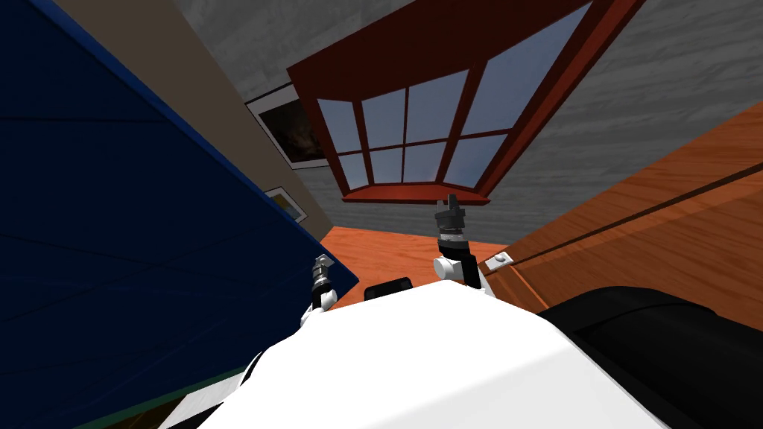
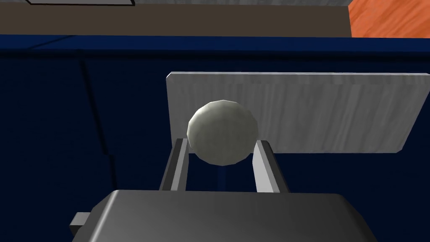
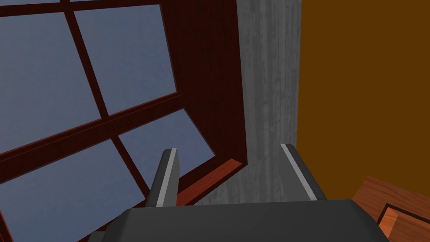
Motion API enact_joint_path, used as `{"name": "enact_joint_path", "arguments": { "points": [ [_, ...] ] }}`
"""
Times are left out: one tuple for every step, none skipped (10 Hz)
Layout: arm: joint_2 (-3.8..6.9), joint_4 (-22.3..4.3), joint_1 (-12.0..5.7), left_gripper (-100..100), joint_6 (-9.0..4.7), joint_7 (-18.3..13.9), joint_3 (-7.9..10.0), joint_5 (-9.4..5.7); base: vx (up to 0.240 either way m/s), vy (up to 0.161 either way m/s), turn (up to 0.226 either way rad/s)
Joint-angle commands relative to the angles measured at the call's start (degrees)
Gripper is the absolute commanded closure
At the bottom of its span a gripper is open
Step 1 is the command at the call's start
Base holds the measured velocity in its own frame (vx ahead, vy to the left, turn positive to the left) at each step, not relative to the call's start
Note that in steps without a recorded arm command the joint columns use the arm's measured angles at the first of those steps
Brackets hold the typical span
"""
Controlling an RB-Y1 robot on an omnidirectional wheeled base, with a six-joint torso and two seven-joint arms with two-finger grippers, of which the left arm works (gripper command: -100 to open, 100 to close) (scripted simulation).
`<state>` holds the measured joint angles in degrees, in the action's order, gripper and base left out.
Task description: Push the door open
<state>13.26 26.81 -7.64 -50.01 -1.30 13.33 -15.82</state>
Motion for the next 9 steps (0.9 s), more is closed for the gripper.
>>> {"name": "enact_joint_path", "arguments": {
  "points": [
    [0.16, 2.5, 0.92, 100, 0.47, 0.2, 0.43, -0.26, -0.023, 0.005, 0.044],
    [0.16, 2.0, 0.92, 100, 0.47, 0.2, 0.43, -0.26, -0.010, 0.017, 0.035],
    [-0.73, 1.4, -0.46, -100, 0.28, 1.0, 0.19, -0.02, -0.125, -0.051, 0.142],
    [-1.08, 1.6, -0.68, -100, 0.49, 1.4, 0.15, 0.04, -0.176, -0.121, 0.108],
    [-1.86, 2.0, -1.18, -100, 0.93, 2.3, 0.06, 0.17, -0.182, -0.131, 0.115],
    [-1.86, 1.3, -1.18, -100, 0.93, 2.3, 0.06, 0.17, -0.133, -0.091, 0.031],
    [-1.86, 1.7, -1.18, -100, 0.93, 2.3, 0.06, 0.17, -0.048, -0.042, -0.013],
    [-2.25, 2.3, -1.44, -100, 1.17, 2.7, 0.01, 0.24, -0.036, -0.030, 0.041],
    [-2.25, 2.3, -1.44, -100, 1.17, 2.7, 0.01, 0.24, -0.028, -0.022, 0.028]
  ]
}}
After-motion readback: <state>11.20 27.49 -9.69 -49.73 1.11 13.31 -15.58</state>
